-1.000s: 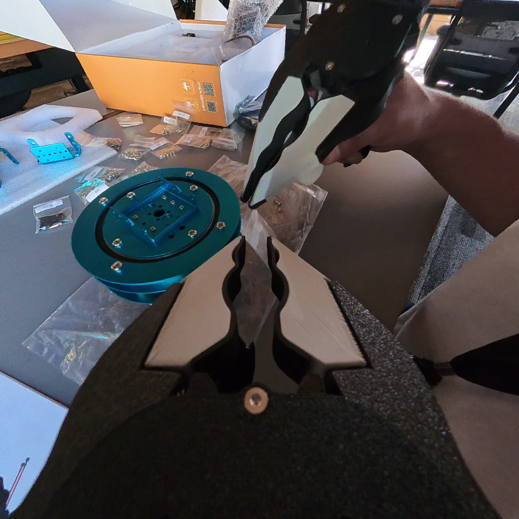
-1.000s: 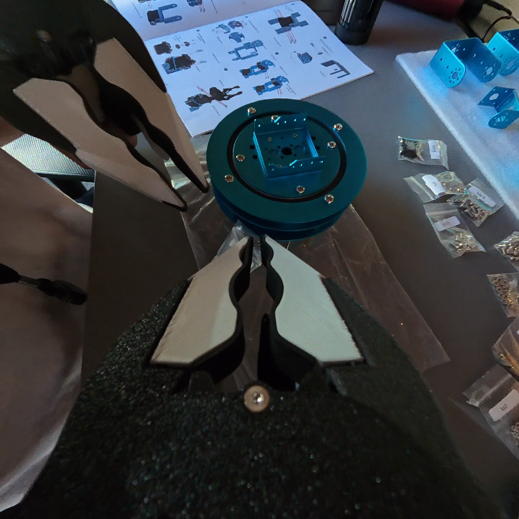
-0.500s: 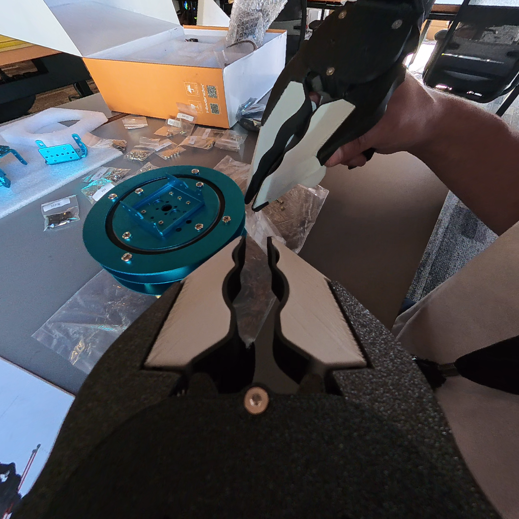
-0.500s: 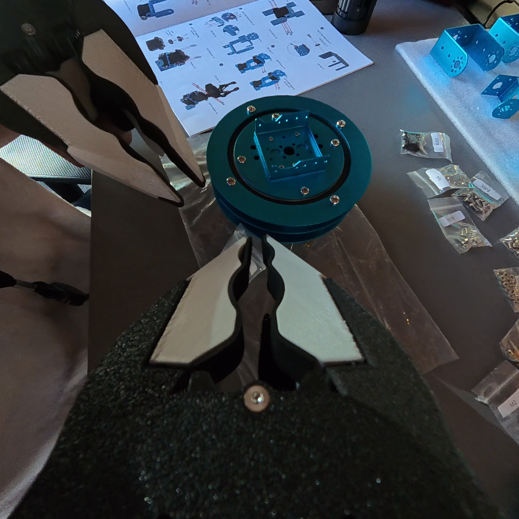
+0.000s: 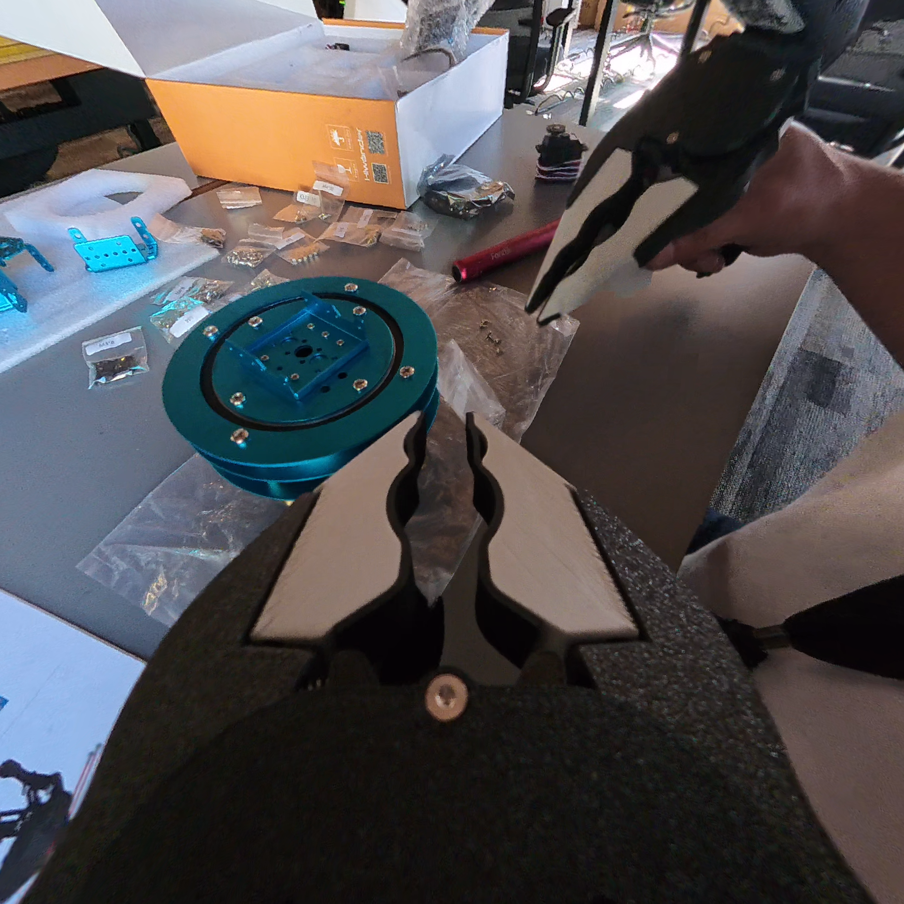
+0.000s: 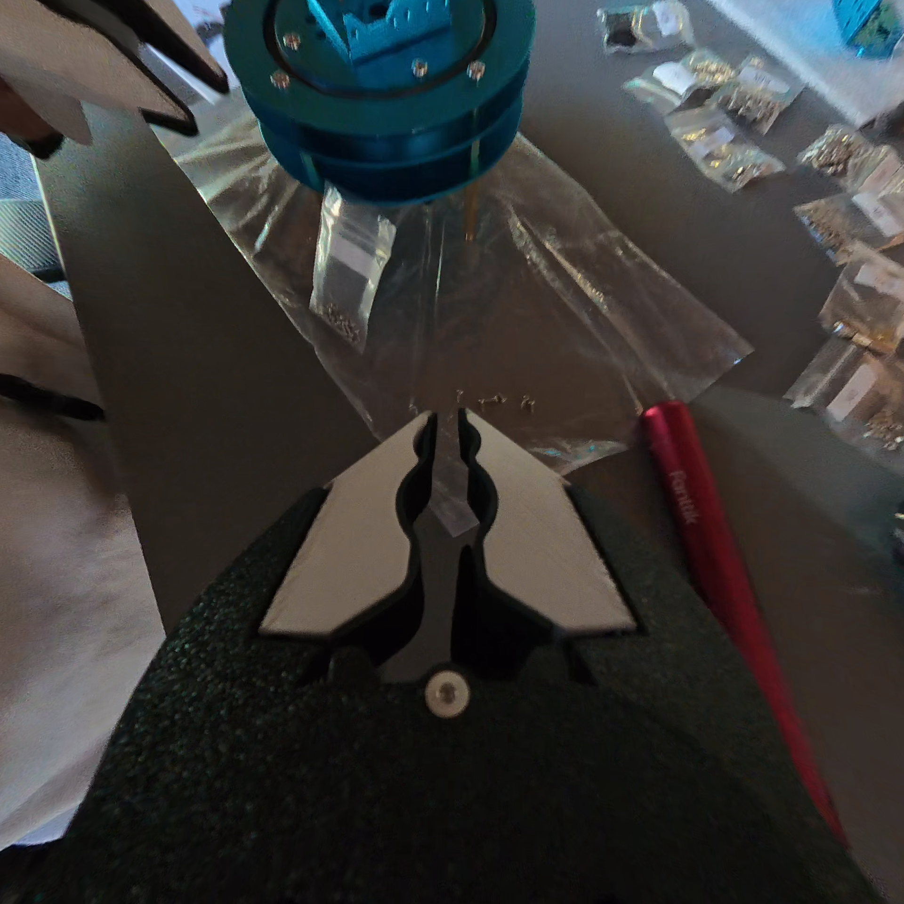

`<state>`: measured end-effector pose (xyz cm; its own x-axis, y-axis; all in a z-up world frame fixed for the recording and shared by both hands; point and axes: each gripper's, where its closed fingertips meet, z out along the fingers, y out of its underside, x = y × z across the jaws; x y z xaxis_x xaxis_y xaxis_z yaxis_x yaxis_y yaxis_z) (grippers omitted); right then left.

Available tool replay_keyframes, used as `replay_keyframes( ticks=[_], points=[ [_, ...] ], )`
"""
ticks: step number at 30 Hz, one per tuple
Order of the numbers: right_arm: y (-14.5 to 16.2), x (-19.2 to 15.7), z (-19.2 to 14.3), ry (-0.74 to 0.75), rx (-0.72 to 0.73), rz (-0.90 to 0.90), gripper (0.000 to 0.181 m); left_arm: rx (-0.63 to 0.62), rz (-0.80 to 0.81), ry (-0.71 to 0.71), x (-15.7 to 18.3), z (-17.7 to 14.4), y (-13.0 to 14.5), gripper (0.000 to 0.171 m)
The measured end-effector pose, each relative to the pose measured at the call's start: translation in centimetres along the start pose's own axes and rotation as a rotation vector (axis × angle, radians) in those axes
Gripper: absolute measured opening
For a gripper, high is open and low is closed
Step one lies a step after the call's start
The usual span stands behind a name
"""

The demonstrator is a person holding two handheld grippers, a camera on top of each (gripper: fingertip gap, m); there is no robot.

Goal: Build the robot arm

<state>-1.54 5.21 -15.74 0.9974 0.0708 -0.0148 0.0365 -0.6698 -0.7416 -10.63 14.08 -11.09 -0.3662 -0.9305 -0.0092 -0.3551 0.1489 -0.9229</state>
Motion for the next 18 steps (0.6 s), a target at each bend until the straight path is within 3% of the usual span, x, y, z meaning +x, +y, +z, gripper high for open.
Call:
replay_keyframes(
  ticks=[6, 18],
  points=[
    [0.4, -0.3, 1.2, 0.048, -0.041, -0.019, 0.006, -0.025, 0.068, 0.022, 0.2, 0.5, -0.2, 0.015],
    [0.4, 1.8, 1.6, 0.115, -0.098, -0.017, 0.006, 0.011, 0.033, 0.001, -1.1, -1.0, 0.4, 0.017]
  ],
)
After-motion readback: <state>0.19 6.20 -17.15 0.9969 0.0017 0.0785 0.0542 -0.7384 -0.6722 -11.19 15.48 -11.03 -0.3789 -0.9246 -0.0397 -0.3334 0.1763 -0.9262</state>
